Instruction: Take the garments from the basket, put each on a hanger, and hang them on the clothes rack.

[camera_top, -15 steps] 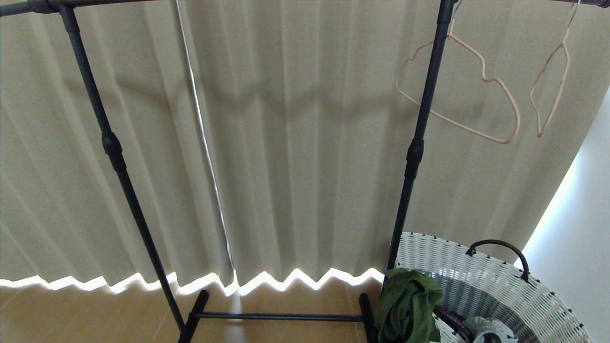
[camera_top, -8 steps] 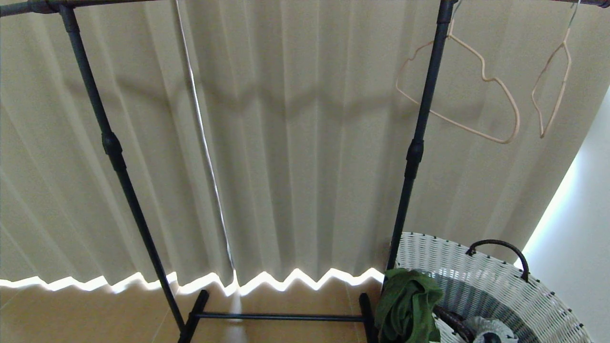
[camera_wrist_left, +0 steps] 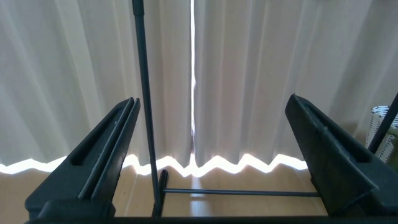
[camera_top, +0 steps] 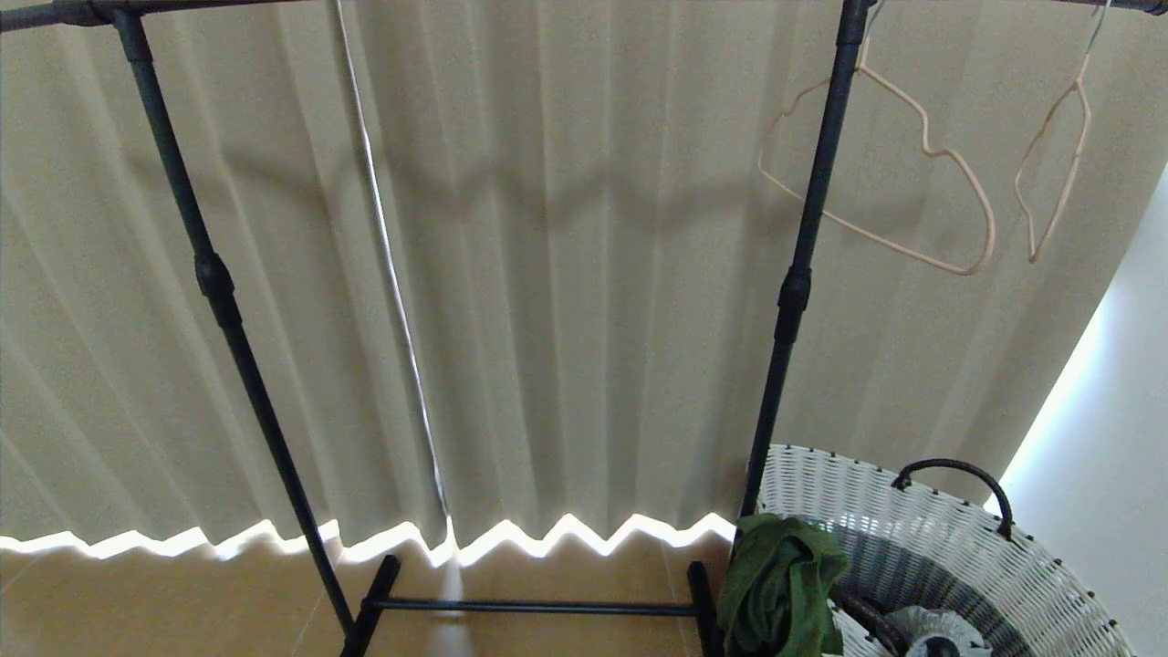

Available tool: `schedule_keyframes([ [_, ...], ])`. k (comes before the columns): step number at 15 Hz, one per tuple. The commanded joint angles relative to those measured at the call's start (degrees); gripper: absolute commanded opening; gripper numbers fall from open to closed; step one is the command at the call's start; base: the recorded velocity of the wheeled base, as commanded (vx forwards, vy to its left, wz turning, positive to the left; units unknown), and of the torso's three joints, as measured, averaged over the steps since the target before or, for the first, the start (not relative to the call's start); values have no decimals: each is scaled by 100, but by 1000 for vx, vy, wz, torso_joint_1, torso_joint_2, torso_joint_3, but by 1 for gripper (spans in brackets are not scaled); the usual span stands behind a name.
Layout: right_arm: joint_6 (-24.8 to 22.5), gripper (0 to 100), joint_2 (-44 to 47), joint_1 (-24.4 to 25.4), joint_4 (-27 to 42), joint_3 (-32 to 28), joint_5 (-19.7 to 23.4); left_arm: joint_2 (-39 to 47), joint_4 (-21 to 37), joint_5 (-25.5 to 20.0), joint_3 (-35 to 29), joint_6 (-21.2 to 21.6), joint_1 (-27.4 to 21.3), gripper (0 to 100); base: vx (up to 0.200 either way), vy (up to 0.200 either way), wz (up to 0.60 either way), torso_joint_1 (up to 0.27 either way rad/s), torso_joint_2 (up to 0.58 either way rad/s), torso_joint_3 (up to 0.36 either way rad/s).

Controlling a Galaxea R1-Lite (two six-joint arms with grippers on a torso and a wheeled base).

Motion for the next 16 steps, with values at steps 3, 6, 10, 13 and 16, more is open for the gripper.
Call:
schedule_keyframes([
  [3, -683, 100, 4224, 23, -1176, -85, -71, 2, 5, 2, 0, 11, 0, 100, 0, 0, 0, 0, 0, 0],
  [6, -1254, 100, 5718, 23, -1826, -67, -159, 2, -4, 2, 0, 11, 0, 100, 0, 0, 0, 0, 0, 0],
  [10, -1544, 100, 7432, 41, -3716, -76, -528, 2, 5, -7, 0, 2, 0, 100, 0, 0, 0, 0, 0, 0],
  [13, -1597, 100, 7564, 32, -3786, -94, -634, 2, 5, -7, 0, 2, 0, 100, 0, 0, 0, 0, 0, 0],
  [16, -1597, 100, 7546, 32, -3839, -120, -625, 2, 5, -7, 0, 2, 0, 100, 0, 0, 0, 0, 0, 0],
])
